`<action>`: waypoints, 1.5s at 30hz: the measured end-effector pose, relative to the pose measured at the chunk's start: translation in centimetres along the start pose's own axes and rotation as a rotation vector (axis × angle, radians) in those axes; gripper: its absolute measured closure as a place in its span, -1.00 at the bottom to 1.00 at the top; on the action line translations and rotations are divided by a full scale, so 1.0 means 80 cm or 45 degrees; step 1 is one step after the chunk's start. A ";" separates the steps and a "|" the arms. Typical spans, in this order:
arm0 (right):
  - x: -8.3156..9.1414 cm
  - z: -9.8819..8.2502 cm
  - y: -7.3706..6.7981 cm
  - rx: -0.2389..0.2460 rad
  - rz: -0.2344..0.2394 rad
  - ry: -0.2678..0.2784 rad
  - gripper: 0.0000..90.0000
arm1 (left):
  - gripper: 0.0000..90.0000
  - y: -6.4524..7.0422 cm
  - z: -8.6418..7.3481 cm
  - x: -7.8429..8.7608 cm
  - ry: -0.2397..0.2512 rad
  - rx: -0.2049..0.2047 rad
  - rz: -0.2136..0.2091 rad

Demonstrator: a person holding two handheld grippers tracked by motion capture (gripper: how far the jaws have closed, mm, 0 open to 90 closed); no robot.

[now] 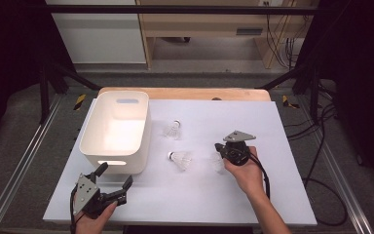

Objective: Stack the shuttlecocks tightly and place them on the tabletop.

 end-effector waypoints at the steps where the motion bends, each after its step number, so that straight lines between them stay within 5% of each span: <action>1: -0.003 -0.001 0.004 -0.016 0.008 -0.010 1.00 | -0.88 0.000 0.000 0.000 0.000 0.000 0.001; 8: -0.015 -0.011 0.011 -0.045 0.053 -0.088 1.00 | -0.88 -0.005 0.000 0.000 -0.003 0.013 0.011; 17: 0.016 -0.034 0.006 -0.044 0.052 -0.116 1.00 | -0.88 -0.004 0.000 0.000 -0.002 0.006 0.009; 31: 0.082 -0.079 0.023 -0.099 -0.007 -0.080 1.00 | -0.88 -0.004 0.000 0.000 -0.007 0.005 0.010; 36: 0.096 -0.093 0.038 -0.155 -0.036 -0.048 1.00 | -0.88 -0.004 0.000 0.000 -0.006 0.005 0.013; 45: 0.108 -0.094 0.044 -0.163 -0.063 -0.016 1.00 | -0.88 -0.005 -0.001 0.000 -0.008 0.003 0.016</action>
Point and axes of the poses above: each handheld gripper's, and its own axes: x roughly backward along the jaws, z roughly out of its top, y roughly to its right, the point moved 5 cm from there along -x, roughly forward along the jaws, and after that the axes turned 14 degrees about z, right-handed, at the moved point
